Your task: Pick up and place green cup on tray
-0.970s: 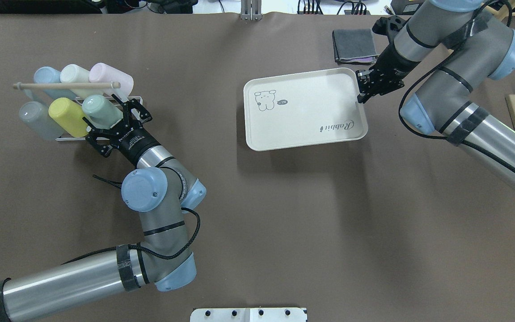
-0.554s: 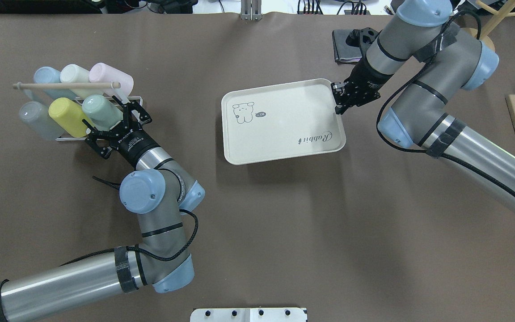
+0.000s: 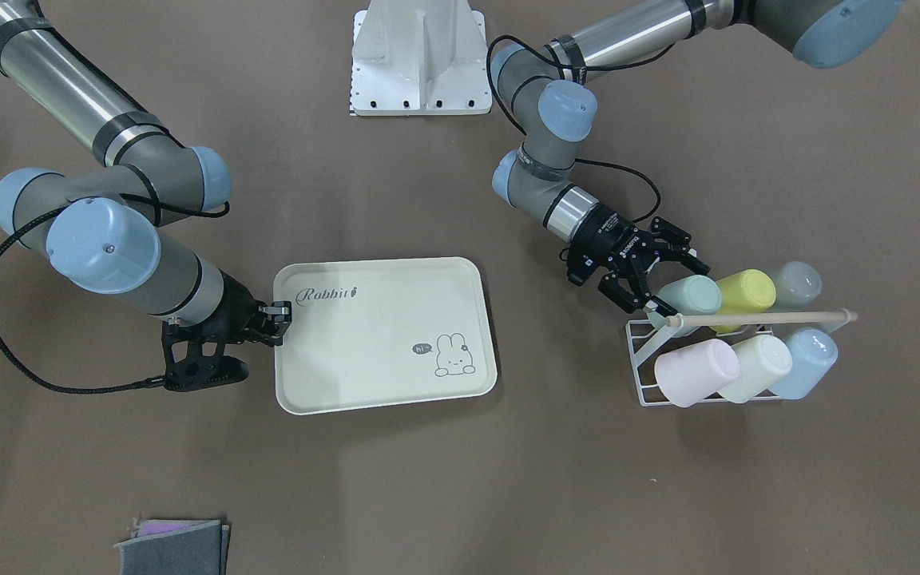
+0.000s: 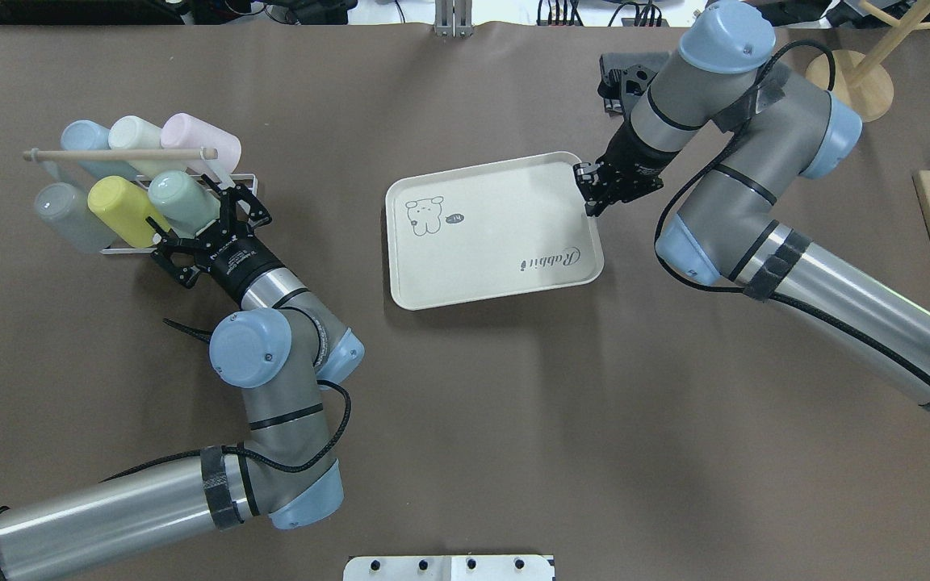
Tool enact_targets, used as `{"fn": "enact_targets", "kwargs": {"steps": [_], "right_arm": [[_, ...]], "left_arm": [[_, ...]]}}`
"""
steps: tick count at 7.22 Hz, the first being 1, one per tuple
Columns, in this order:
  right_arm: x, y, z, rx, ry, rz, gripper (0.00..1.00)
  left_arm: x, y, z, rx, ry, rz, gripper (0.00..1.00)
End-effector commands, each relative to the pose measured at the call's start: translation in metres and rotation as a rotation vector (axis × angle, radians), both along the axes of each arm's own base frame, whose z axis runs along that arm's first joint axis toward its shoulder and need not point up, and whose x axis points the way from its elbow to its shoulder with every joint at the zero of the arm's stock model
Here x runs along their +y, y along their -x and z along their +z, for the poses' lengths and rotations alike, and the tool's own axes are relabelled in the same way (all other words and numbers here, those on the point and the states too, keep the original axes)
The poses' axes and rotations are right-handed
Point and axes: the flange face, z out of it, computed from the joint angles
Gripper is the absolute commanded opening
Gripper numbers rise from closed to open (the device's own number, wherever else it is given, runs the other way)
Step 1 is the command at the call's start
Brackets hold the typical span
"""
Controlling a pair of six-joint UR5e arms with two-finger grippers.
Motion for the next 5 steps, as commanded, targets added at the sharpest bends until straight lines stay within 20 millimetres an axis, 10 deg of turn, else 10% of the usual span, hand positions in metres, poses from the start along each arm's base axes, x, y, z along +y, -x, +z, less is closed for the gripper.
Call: {"fn": "enact_targets", "kwargs": {"steps": [1,3,5], "right_arm": [[-0.006,0.014,-0.017,0.003,-0.004,0.024,0.00],[0.002,0.032,-0.025,0.009,-0.022,0.014,0.00],[0.013,0.047,-0.025,0.009,-0.021,-0.010,0.00]], "left_arm": [[0.000,-0.001,0.002,-0.007,-0.005,0.005,0.92],[-0.003,0.000,0.003,-0.018,-0.021,0.011,0.83],[-0.003,-0.001,0.000,-0.017,-0.020,0.011,0.28]]}}
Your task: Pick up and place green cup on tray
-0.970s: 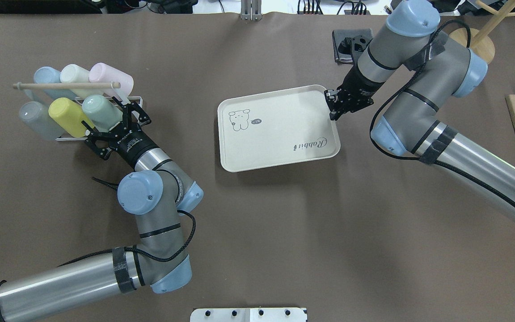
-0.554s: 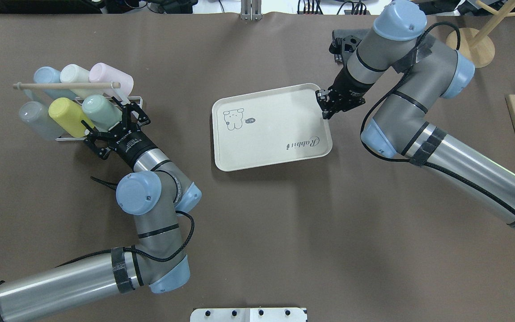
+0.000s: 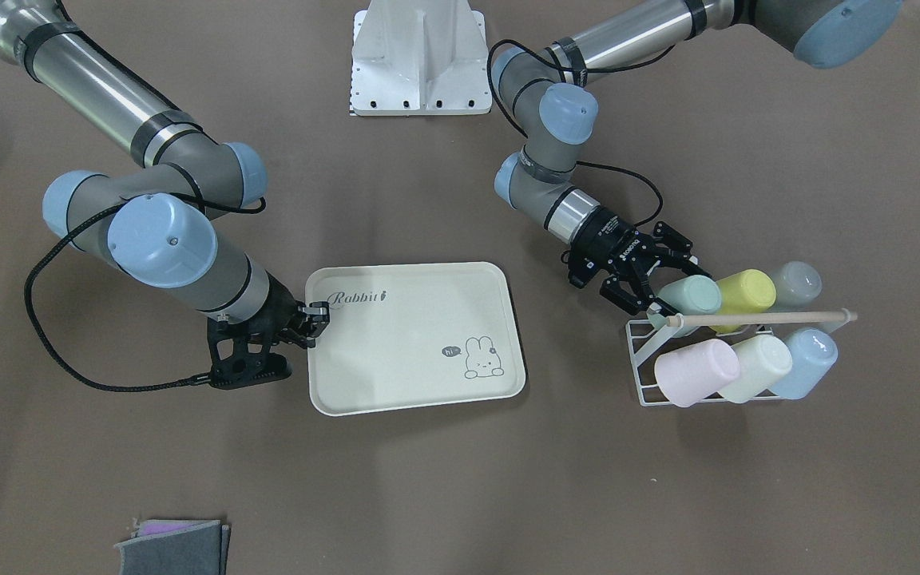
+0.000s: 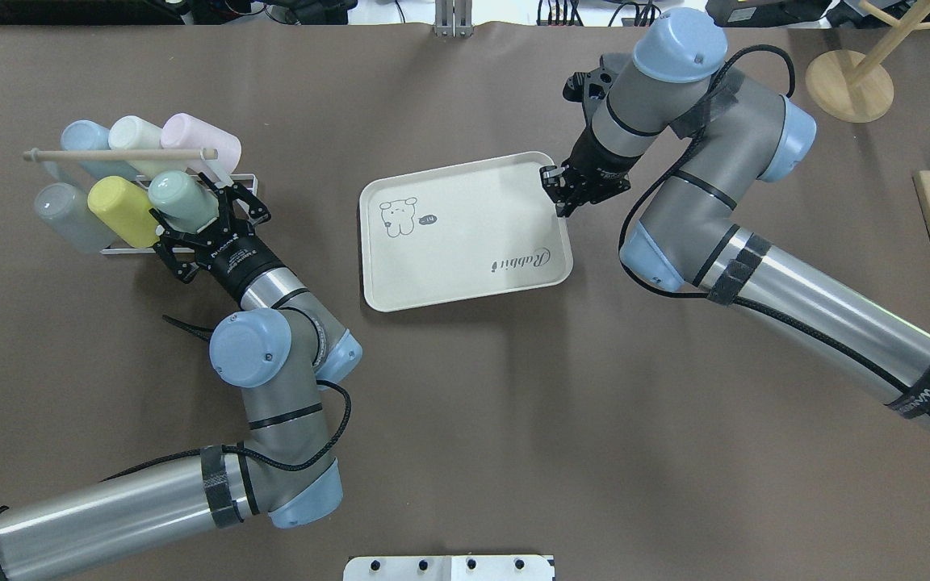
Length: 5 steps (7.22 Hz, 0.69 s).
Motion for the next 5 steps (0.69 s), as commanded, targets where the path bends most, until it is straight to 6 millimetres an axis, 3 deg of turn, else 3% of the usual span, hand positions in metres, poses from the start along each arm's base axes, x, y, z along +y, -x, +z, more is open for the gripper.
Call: {"fn": "enact_targets", "kwargs": {"steps": [1,2,5], "right_arm": [[0.013,0.016,0.000,-0.007,-0.006,-0.025,0.00],[0.020,0.024,0.002,-0.006,-0.007,-0.039,0.00],[0.027,0.026,0.018,-0.002,-0.004,-0.049,0.00]], "left_arm": [[-0.001,0.001,-0.004,0.000,-0.003,0.000,0.07],[-0.002,0.001,-0.007,0.004,-0.005,-0.002,0.00],[-0.002,0.027,-0.031,-0.016,0.006,-0.019,0.00]]}}
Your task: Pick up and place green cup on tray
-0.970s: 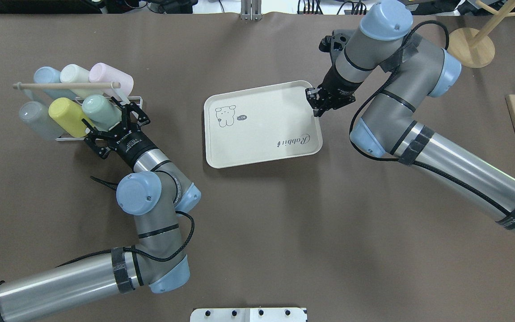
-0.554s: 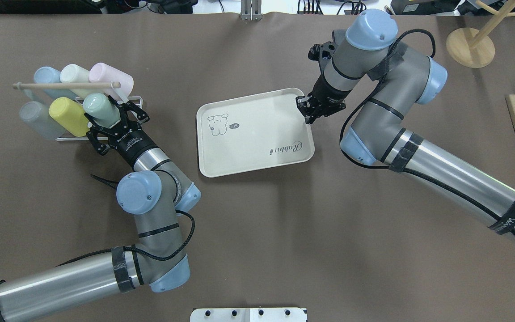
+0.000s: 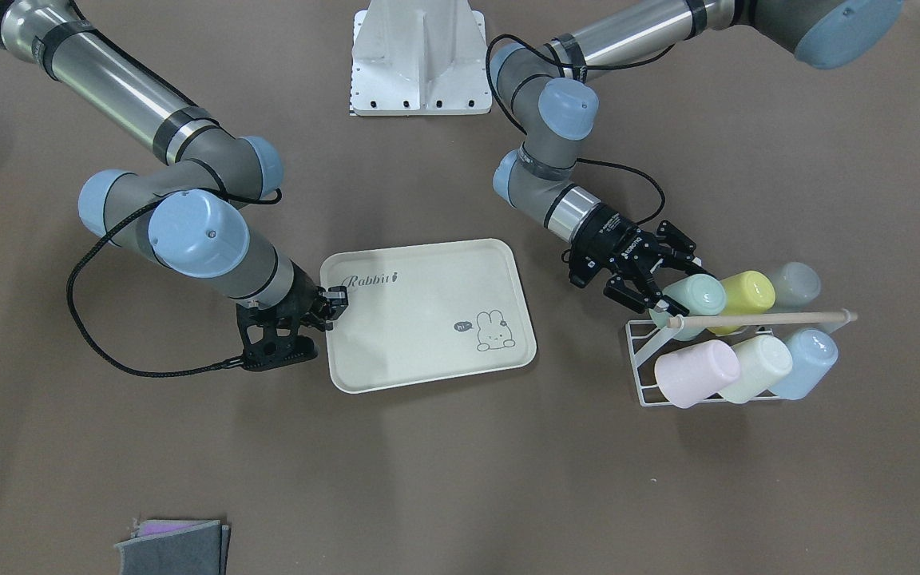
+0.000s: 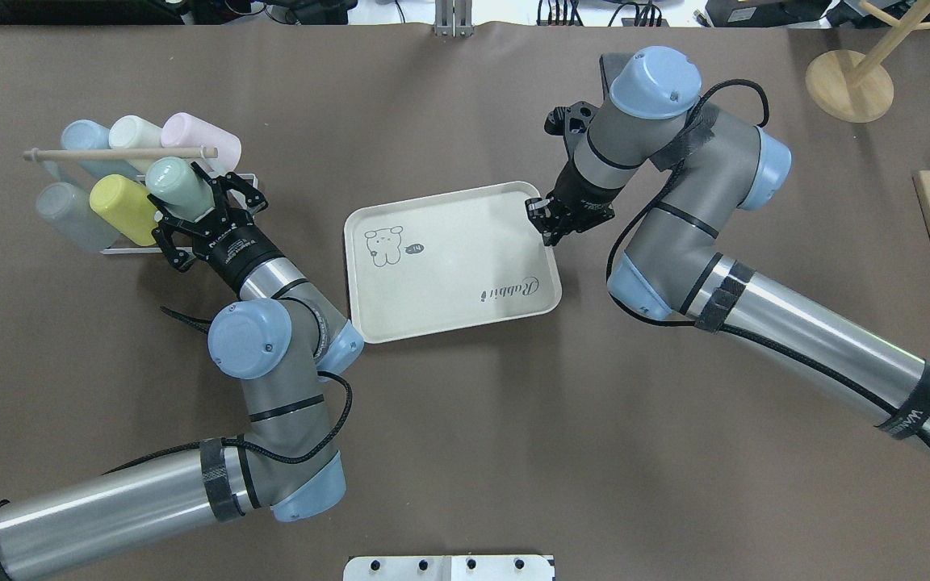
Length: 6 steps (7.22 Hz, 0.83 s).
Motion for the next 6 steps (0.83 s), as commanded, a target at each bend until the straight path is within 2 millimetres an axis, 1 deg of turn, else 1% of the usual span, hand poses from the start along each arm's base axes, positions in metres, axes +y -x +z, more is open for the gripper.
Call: {"fn": "enact_targets", "kwargs": {"steps": [1,2,3,4,5,6], "right_arm": [[0.004,-0.001,0.014,0.004,-0.003,-0.004,0.86],[0.003,-0.003,0.012,-0.006,-0.023,0.005,1.00],[-0.005,-0.015,0.010,-0.010,-0.026,0.026,1.00],[-0.025,-0.043,0.005,-0.016,-0.028,0.073,1.00],[-0.042,-0.095,-0.001,-0.031,-0.047,0.143,1.00],[-0.052,-0.161,0.002,-0.028,-0.042,0.220,1.00]], "left_arm": [[0.007,0.020,-0.022,-0.010,0.007,-0.006,0.00],[0.010,0.028,-0.035,-0.005,0.007,-0.005,0.00],[0.016,0.042,-0.054,0.004,0.008,-0.010,0.00],[0.022,0.049,-0.070,0.056,0.012,-0.021,0.00],[0.026,0.046,-0.083,0.113,0.044,-0.051,0.00],[0.033,0.051,-0.105,0.221,0.057,-0.110,0.00]]}}
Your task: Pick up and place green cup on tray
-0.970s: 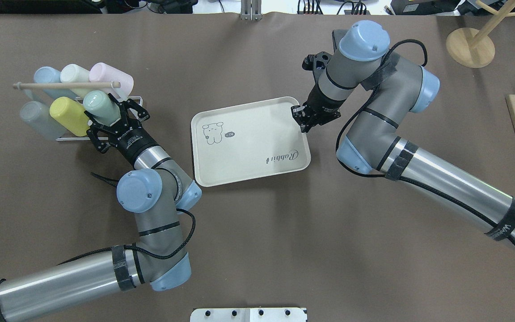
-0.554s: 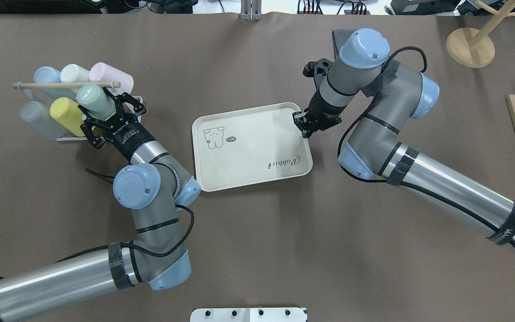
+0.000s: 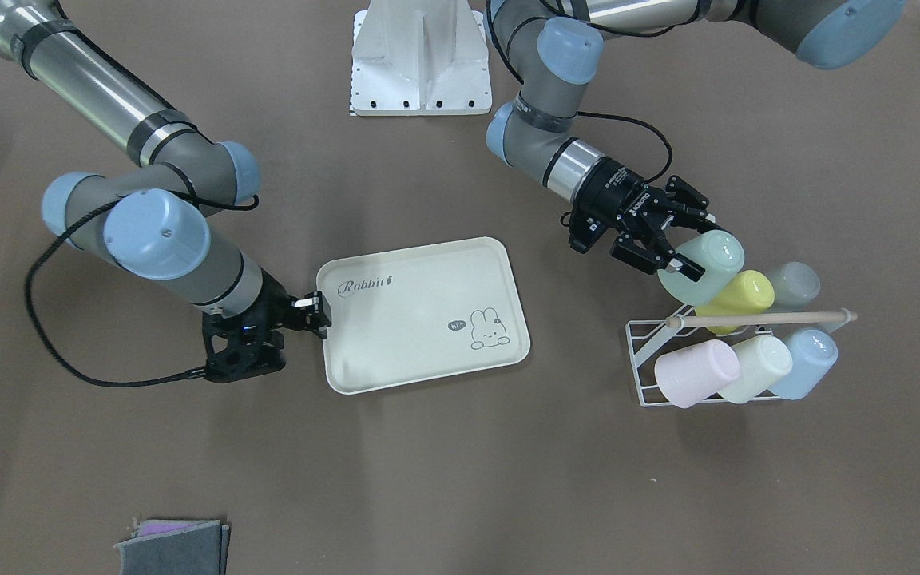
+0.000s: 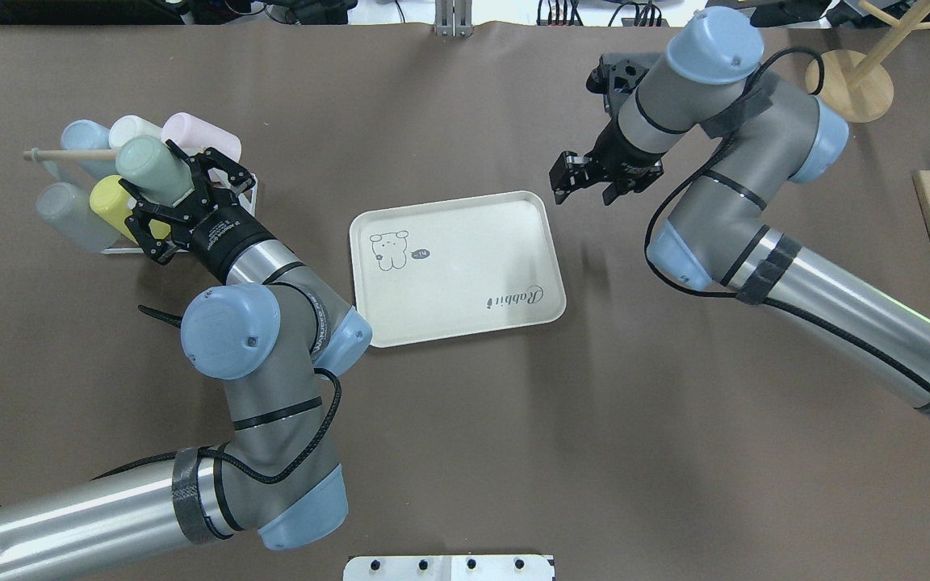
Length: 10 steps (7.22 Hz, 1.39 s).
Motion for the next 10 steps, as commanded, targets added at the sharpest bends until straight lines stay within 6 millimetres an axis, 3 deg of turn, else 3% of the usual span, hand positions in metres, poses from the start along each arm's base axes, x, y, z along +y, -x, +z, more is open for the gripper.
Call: {"fn": "enact_targets", "kwargs": {"steps": [1,2,3,6,8,10], "right_arm": [[-0.015,-0.161,0.007,0.019,0.029,0.193,1.00],[0.000,-0.231,0.017,0.060,0.066,0.280,1.00],[0.014,-0.265,0.046,0.127,0.055,0.283,1.00],[0.072,-0.384,0.200,0.337,-0.064,0.079,1.00],[0.109,-0.423,0.258,0.348,0.077,0.058,1.00],[0.126,-0.423,0.303,0.254,0.204,0.037,1.00]], "left_arm": [[0.023,0.012,-0.027,0.298,-0.001,-0.210,0.00],[0.028,0.009,-0.027,0.485,-0.078,-0.411,0.00],[0.033,-0.010,-0.028,0.755,-0.075,-0.622,0.01],[0.027,-0.050,-0.084,1.313,-0.074,-0.849,0.00],[0.022,-0.080,-0.130,1.765,-0.033,-1.033,0.00],[0.010,-0.109,-0.135,1.946,0.082,-1.025,0.00]]}}
